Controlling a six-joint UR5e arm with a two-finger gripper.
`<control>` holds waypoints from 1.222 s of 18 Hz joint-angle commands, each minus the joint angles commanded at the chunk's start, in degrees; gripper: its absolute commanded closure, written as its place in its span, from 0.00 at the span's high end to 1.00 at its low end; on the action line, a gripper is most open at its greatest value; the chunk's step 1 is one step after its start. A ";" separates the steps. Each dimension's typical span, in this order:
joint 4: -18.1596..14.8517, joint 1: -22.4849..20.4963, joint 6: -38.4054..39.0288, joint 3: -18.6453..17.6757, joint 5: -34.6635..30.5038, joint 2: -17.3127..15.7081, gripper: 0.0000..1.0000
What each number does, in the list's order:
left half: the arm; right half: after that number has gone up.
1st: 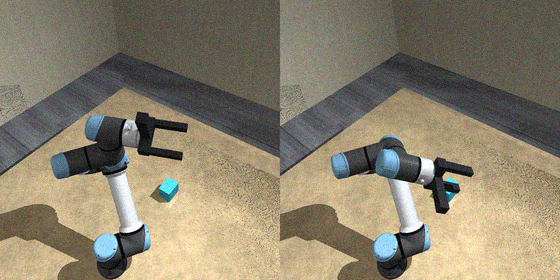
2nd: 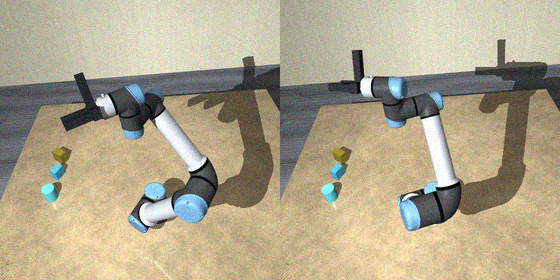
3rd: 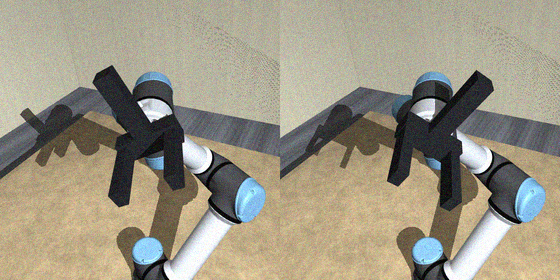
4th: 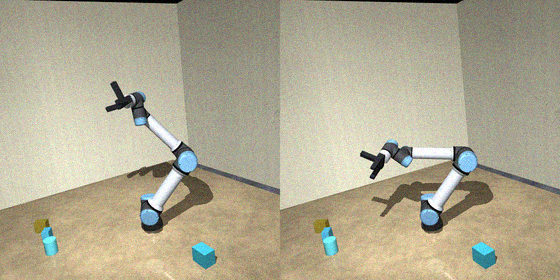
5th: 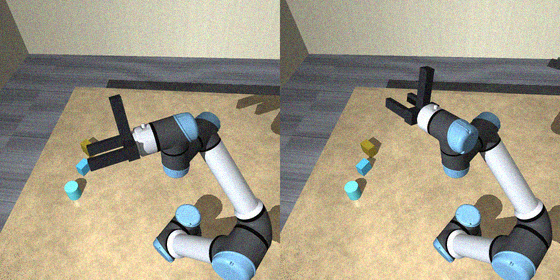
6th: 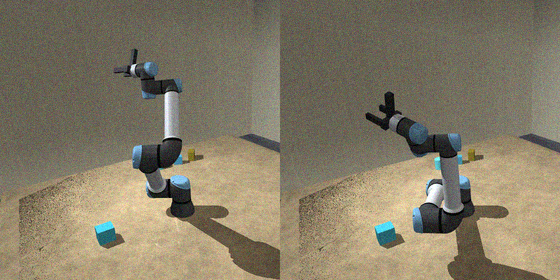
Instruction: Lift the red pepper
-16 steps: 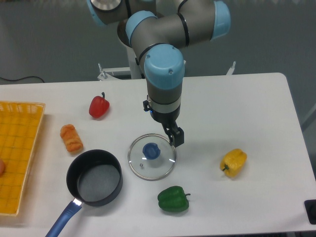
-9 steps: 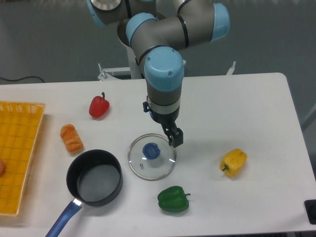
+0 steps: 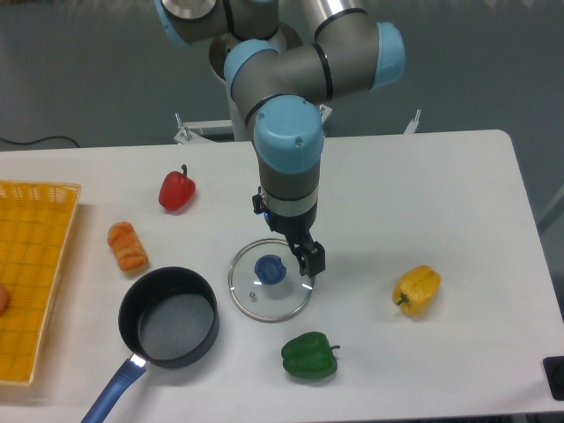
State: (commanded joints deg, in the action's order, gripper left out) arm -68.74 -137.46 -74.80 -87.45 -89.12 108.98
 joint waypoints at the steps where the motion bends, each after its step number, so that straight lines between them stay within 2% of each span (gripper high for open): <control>1: 1.05 0.09 0.17 -0.61 0.00 0.26 1.00; 4: 4.92 0.44 -2.01 -0.70 -0.18 2.37 1.00; 6: 5.02 0.88 -4.56 -0.79 -0.52 3.16 1.00; 9: 3.71 5.43 -3.87 -2.02 -5.08 2.47 1.00; 12: 2.82 7.47 -0.28 -9.47 -5.80 -2.53 1.00; 13: 2.56 7.64 1.65 -10.97 -5.54 -3.77 1.00; 18: 2.38 10.63 15.62 -15.72 -5.10 -9.22 1.00; 22: 2.03 13.35 28.54 -17.93 -3.87 -11.68 1.00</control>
State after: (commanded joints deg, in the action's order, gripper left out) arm -66.71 -124.11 -46.26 -105.38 -92.99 97.30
